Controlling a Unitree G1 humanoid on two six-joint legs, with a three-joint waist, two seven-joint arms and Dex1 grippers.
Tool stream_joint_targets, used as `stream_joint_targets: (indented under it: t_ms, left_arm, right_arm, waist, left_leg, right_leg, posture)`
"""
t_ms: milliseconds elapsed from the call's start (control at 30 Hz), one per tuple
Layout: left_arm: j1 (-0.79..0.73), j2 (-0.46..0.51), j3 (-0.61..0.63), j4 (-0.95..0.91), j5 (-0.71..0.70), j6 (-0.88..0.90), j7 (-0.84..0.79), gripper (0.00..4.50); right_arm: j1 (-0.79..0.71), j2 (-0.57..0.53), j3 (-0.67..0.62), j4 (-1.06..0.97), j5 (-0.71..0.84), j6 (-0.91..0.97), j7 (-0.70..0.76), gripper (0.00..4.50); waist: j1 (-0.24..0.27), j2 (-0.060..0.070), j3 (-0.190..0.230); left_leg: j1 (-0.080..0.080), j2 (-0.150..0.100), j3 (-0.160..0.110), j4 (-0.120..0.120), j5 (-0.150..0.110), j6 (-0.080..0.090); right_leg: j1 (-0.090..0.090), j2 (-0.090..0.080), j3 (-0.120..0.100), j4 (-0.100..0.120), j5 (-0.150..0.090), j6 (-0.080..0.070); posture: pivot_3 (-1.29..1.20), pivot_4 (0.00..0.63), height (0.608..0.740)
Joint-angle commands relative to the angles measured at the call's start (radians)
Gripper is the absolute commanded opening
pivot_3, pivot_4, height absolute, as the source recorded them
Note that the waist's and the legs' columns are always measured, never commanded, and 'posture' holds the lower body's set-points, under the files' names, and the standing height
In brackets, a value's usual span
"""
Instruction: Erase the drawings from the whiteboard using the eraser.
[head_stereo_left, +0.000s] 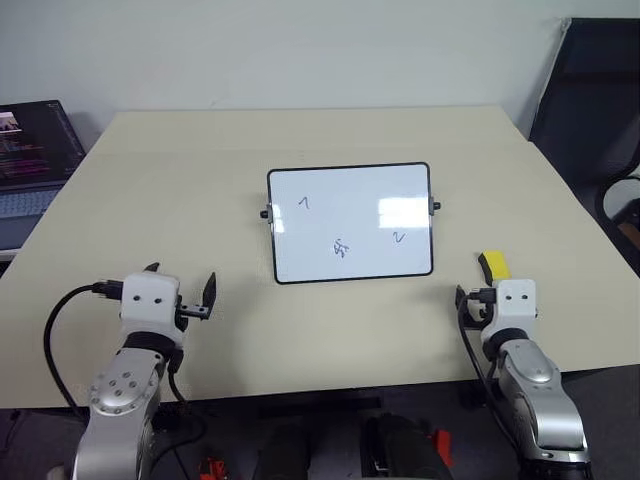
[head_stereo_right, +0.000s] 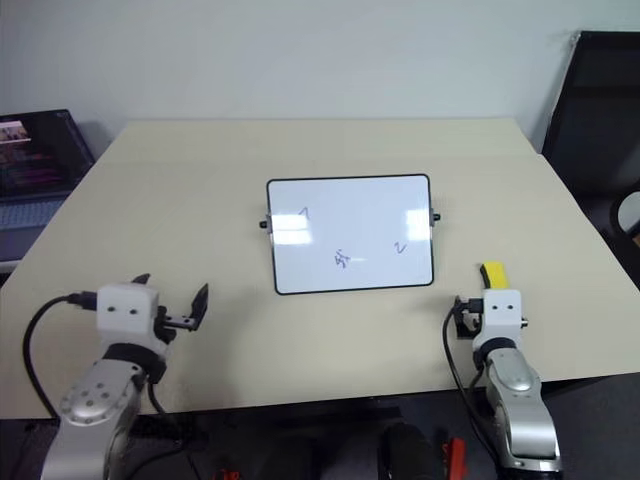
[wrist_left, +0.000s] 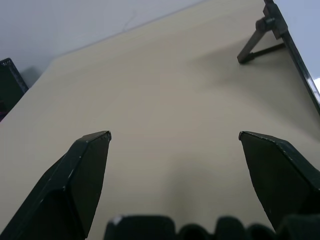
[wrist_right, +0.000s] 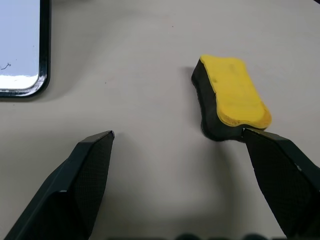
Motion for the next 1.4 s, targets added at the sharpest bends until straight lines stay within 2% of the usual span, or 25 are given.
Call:
stream_joint_targets:
  t_ms: [33,300,667,933,1067,1267,1400]
  left_arm:
    - [-0.011,-0.006,0.001,-0.057,0.000,0.009,0.006,4.50]
    - [-0.030,-0.034,-0.032,-0.030,0.022,-0.007,0.015,4.50]
    - [-0.203,-0.014,-0.077,0.081,-0.002,-0.077,-0.049,4.50]
    - [-0.350,-0.031,-0.183,0.093,-0.173,-0.045,-0.222,4.50]
    - [-0.426,-0.013,-0.263,0.138,-0.269,-0.001,-0.366,4.50]
    - [-0.497,0.060,-0.407,0.255,-0.276,-0.016,-0.590,4.50]
    - [-0.580,0.029,-0.471,0.346,-0.286,-0.014,-0.662,4.50]
  right_arm:
    - [-0.002,-0.022,-0.005,-0.064,-0.001,0.015,0.019,4.47]
    - [-0.016,-0.056,-0.034,-0.057,0.004,0.024,0.044,4.47]
    - [-0.043,-0.086,-0.126,-0.022,0.020,-0.014,0.041,4.47]
    - [-0.091,-0.094,-0.139,-0.039,0.086,0.056,0.092,4.47]
    - [-0.138,-0.103,-0.154,-0.043,0.141,0.151,0.114,4.47]
    - [-0.190,-0.122,-0.152,0.015,0.140,0.217,0.106,4.47]
    - [-0.229,-0.126,-0.156,0.075,0.136,0.235,0.091,4.47]
  waist:
    - [0.000,0.000,0.000]
    - [-0.001,0.000,0.000]
    - [-0.001,0.000,0.000]
    - [-0.002,0.000,0.000]
    - [-0.002,0.000,0.000]
    - [-0.003,0.000,0.000]
    - [-0.002,0.000,0.000]
  left_leg:
    - [0.000,0.000,0.000,0.000,0.000,0.000]
    - [0.000,0.000,0.000,-0.001,0.000,0.000]
    - [0.000,-0.001,0.000,0.000,0.000,0.000]
    - [-0.001,-0.002,0.001,0.000,0.000,0.000]
    - [0.000,-0.002,0.001,0.000,0.000,0.000]
    - [-0.001,-0.002,0.000,-0.001,0.000,0.000]
    - [-0.001,-0.002,0.000,0.000,0.000,0.000]
  right_leg:
    - [0.000,0.000,0.000,0.000,0.000,0.000]
    - [0.000,0.000,-0.001,0.000,0.000,0.000]
    - [0.000,0.001,-0.001,0.000,0.000,0.000]
    - [0.000,0.001,0.000,0.000,0.001,0.001]
    - [0.000,0.001,0.000,0.000,0.003,0.005]
    - [0.000,0.003,0.000,0.000,0.003,0.005]
    - [0.000,0.003,0.000,0.000,0.003,0.005]
  posture:
    - [0.00,0.150,0.740]
    - [0.00,0.150,0.740]
    - [0.00,0.150,0.740]
    - [0.00,0.150,0.740]
    - [0.00,0.150,0.740]
    - [0.00,0.150,0.740]
    - [0.00,0.150,0.740]
